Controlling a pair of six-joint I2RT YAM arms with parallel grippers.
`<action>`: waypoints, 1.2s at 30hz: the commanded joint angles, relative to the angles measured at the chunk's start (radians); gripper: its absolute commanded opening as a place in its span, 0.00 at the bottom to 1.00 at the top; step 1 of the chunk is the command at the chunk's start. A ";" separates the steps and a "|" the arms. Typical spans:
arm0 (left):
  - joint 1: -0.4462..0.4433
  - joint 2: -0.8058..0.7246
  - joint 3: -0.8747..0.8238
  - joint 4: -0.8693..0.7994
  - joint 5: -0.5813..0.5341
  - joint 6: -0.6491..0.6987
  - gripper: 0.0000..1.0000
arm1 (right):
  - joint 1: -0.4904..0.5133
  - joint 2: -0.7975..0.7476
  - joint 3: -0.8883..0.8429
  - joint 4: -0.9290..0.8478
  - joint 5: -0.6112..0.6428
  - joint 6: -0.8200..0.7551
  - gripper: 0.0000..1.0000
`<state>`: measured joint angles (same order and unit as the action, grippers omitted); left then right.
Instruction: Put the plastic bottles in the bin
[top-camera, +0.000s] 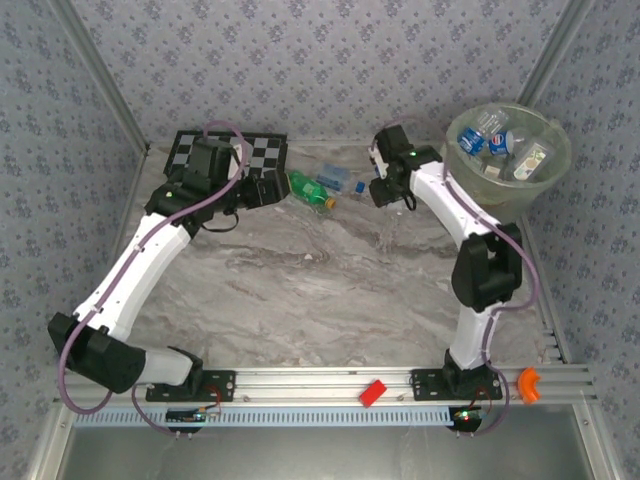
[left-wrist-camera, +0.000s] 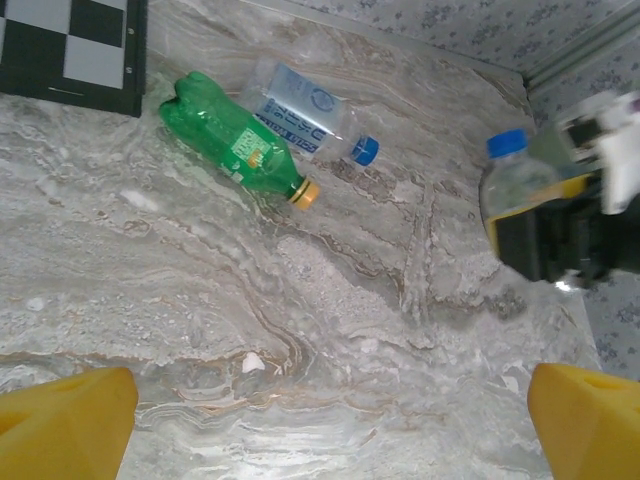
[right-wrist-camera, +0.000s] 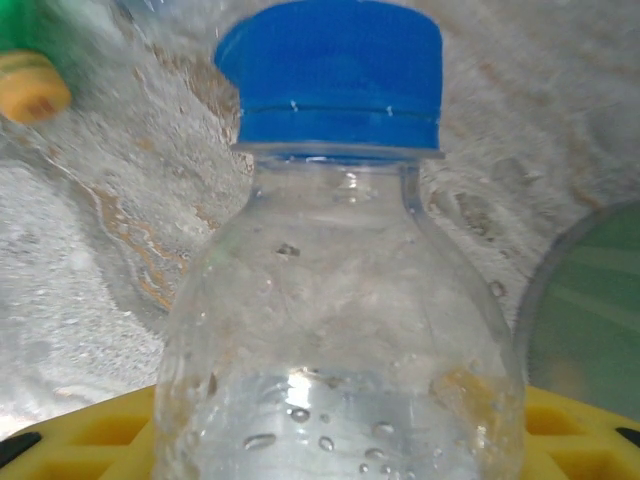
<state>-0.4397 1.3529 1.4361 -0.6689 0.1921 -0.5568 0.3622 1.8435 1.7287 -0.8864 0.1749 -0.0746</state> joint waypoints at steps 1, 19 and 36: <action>-0.010 0.026 0.050 0.038 0.054 0.043 1.00 | -0.006 -0.105 0.036 -0.061 0.000 0.027 0.57; -0.158 0.111 0.149 0.055 0.118 0.178 1.00 | -0.326 -0.282 0.252 -0.101 -0.069 0.119 0.52; -0.163 0.083 0.105 0.074 0.112 0.156 1.00 | -0.584 -0.136 0.341 0.000 -0.063 0.386 0.52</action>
<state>-0.5968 1.4624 1.5490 -0.6235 0.2928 -0.4011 -0.1947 1.6886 2.0415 -0.9157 0.1436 0.1879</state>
